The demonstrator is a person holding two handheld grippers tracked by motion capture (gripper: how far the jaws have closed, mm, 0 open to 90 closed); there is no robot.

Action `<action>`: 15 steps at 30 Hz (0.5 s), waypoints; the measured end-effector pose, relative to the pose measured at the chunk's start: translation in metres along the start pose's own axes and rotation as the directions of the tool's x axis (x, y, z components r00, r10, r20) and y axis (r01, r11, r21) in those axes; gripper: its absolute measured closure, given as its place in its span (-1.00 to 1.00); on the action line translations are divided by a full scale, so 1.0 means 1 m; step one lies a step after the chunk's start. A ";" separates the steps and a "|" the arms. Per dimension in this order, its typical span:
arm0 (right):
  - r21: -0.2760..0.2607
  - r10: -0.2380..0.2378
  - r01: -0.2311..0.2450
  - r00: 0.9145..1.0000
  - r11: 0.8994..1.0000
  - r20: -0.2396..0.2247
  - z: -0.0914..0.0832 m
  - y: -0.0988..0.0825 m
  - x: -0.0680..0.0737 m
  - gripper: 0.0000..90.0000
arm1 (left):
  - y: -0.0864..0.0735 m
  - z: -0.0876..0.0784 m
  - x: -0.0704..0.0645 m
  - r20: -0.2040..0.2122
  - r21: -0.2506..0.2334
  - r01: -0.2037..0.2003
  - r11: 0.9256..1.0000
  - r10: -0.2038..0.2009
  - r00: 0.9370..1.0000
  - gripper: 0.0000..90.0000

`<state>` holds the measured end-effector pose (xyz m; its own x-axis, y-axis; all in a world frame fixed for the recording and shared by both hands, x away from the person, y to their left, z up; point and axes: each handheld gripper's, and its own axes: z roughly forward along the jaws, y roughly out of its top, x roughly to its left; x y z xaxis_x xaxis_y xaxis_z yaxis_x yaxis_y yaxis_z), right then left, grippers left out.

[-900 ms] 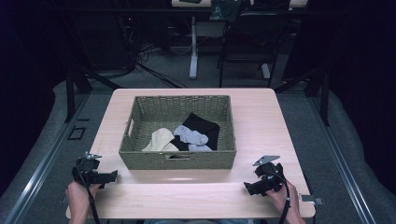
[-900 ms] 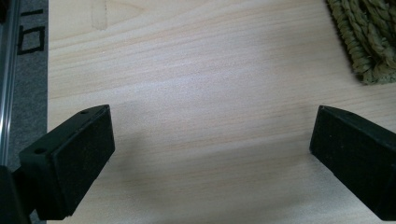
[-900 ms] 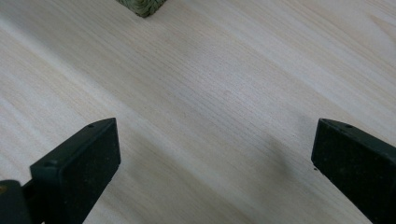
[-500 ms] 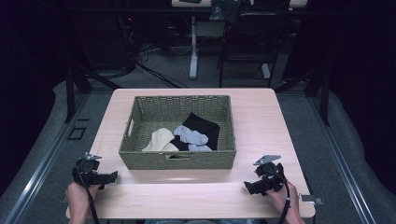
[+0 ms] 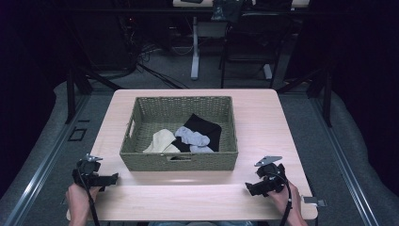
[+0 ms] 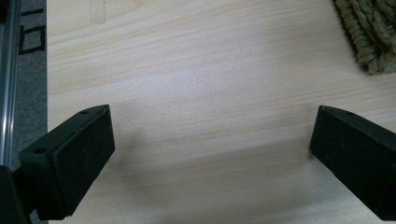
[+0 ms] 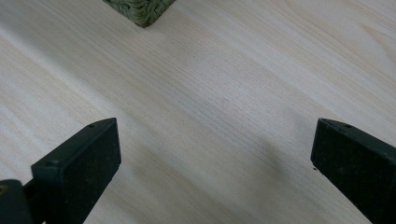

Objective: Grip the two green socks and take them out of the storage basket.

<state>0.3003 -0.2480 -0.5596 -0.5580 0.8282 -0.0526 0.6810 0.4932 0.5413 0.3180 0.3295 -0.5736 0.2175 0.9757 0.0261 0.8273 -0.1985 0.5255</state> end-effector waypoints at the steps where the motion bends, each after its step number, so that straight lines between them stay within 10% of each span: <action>1: 0.001 0.000 0.000 1.000 1.000 0.003 -0.002 0.000 0.001 -0.98 | -0.001 -0.001 0.000 -0.007 -0.014 0.006 1.000 -0.006 1.000 -1.00; 15: -0.011 0.001 -0.001 1.000 1.000 -0.008 0.001 0.001 0.001 -0.98 | 0.004 -0.023 0.000 0.007 -0.071 0.013 0.997 -0.013 1.000 -1.00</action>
<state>0.3008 -0.2468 -0.5601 -0.5609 0.8267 -0.0454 0.6766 0.4893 0.5502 0.3099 0.3308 -0.5522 0.2103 0.9775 0.0136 0.7914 -0.1784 0.5847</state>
